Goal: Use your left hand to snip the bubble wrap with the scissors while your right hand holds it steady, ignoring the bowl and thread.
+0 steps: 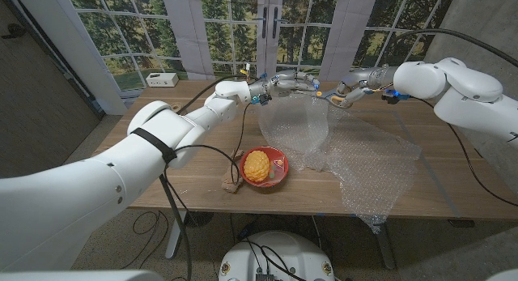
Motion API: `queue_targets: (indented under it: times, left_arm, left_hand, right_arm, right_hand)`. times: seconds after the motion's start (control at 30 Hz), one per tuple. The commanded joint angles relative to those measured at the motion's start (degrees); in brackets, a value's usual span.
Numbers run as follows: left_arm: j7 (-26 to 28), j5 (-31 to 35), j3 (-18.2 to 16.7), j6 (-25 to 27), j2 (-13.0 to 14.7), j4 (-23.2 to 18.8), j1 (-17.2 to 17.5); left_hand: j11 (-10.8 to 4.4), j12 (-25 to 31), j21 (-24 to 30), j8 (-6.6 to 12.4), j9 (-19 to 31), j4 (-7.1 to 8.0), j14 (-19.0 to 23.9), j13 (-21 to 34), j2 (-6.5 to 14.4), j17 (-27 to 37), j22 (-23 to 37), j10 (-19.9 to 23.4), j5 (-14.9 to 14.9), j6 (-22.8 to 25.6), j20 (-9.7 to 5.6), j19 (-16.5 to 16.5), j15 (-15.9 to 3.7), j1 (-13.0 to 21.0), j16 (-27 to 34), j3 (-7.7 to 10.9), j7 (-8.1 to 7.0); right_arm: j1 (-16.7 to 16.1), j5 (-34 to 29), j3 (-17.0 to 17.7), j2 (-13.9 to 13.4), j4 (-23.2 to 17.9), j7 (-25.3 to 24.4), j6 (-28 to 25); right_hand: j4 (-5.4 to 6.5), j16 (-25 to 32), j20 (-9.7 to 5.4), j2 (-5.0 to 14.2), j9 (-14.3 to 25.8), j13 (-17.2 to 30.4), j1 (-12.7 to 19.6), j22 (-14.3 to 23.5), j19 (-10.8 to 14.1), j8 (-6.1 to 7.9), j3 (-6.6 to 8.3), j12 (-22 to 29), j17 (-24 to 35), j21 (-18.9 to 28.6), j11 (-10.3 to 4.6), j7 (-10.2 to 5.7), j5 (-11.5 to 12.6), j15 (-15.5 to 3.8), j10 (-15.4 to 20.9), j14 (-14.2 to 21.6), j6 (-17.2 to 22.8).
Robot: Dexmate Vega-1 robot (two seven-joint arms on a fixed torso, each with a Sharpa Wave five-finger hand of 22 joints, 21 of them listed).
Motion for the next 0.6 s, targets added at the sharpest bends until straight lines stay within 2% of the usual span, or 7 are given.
queue_targets:
  times: [0.03,0.13,0.2,0.27,0.43,0.53,0.6]
  left_arm:
    - [0.93,0.14,0.05,0.67,-0.18,0.04,-0.02]
    - [1.23,0.21,0.10,0.88,-0.18,0.05,-0.05]
    - [1.44,0.27,0.16,1.11,-0.19,0.06,-0.11]
    - [1.76,0.36,0.24,1.24,-0.22,0.06,-0.14]
    - [2.52,0.54,0.47,1.86,-0.34,0.09,-0.23]
    - [2.89,0.66,0.63,2.09,-0.42,0.09,-0.28]
    - [3.00,0.69,0.69,2.14,-0.45,0.09,-0.30]
  left_hand:
    - [0.00,-0.25,0.16,0.12,0.15,0.06,0.20,0.28,0.17,0.06,0.32,0.58,0.37,0.22,-3.60,0.21,-3.62,0.57,-0.31,-0.21,0.06]
    - [0.01,-0.31,0.15,0.17,0.15,0.06,0.18,0.24,0.17,0.05,0.33,0.61,0.36,0.34,-3.60,0.18,-3.62,0.57,-0.34,-0.21,0.05]
    - [-0.02,-0.32,0.14,0.14,0.16,0.06,0.20,0.28,0.18,0.09,0.33,0.58,0.36,0.25,-3.58,0.18,-3.62,0.57,-0.32,-0.21,0.10]
    - [-0.01,-0.32,0.15,0.14,0.21,0.07,0.21,0.27,0.20,0.10,0.33,0.67,0.35,0.18,-3.58,0.18,-3.62,0.58,-0.32,-0.21,0.11]
    - [-0.20,-0.36,0.13,0.16,0.21,0.08,0.23,0.33,0.24,0.13,0.34,0.63,0.33,0.23,-3.54,0.12,-3.62,0.58,-0.32,-0.19,0.08]
    - [-0.07,-0.36,0.14,0.18,0.20,0.08,0.21,0.32,0.22,0.13,0.35,0.72,0.30,0.30,-3.50,0.15,-3.62,0.57,-0.34,-0.20,0.07]
    - [-0.07,-0.37,0.13,0.16,0.21,0.08,0.21,0.35,0.23,0.14,0.35,0.72,0.29,0.25,-3.50,0.13,-3.62,0.57,-0.34,-0.20,0.04]
  right_arm:
    - [0.72,2.50,-0.35,0.58,1.18,0.74,-0.04]
    - [1.01,3.74,-0.38,0.79,1.73,1.16,-0.09]
    - [1.16,4.25,-0.40,0.86,1.91,1.25,-0.40]
    - [1.38,5.26,-0.31,0.97,2.19,1.64,-0.86]
    - [1.96,8.38,-0.14,0.91,3.13,2.92,-1.30]
    - [2.14,10.30,0.02,0.72,3.76,3.29,-0.99]
    - [2.62,11.27,-0.18,0.67,4.18,3.99,-1.04]
  right_hand:
    - [0.36,2.09,-0.88,0.42,4.79,1.55,0.97,0.36,2.31,3.73,-0.06,2.21,1.04,0.78,-3.07,0.06,0.58,-3.85,6.73,3.91,-0.58]
    - [1.29,4.59,-1.05,1.91,8.78,3.23,0.28,0.51,3.37,6.03,-0.11,3.31,2.39,0.99,-4.45,-1.10,0.43,-5.60,9.88,7.38,-3.70]
    - [1.94,5.30,-1.23,2.80,10.56,4.24,-0.43,0.59,3.40,6.58,-0.18,3.93,3.19,0.96,-5.07,-2.33,-0.06,-6.26,11.23,7.27,-6.21]
    - [3.55,6.20,-1.84,4.22,12.80,5.51,-2.04,0.71,4.60,7.08,0.11,4.44,3.83,1.42,-5.25,-3.76,-0.80,-6.94,12.14,8.13,-9.46]
    - [5.81,7.16,-3.03,5.24,16.21,7.36,-3.65,0.92,6.40,8.16,2.02,4.66,4.64,2.19,-5.44,-4.83,-1.73,-7.65,11.84,10.00,-13.34]
    - [8.23,7.90,-3.38,5.33,19.57,9.64,-5.31,1.17,7.34,9.29,4.07,5.60,5.86,2.74,-5.96,-5.68,-2.51,-9.46,11.43,11.59,-16.63]
    - [8.57,8.80,-3.56,5.29,20.82,10.70,-5.44,1.28,7.51,9.90,4.73,5.80,6.76,2.90,-5.97,-5.86,-2.87,-9.71,10.46,12.67,-17.31]
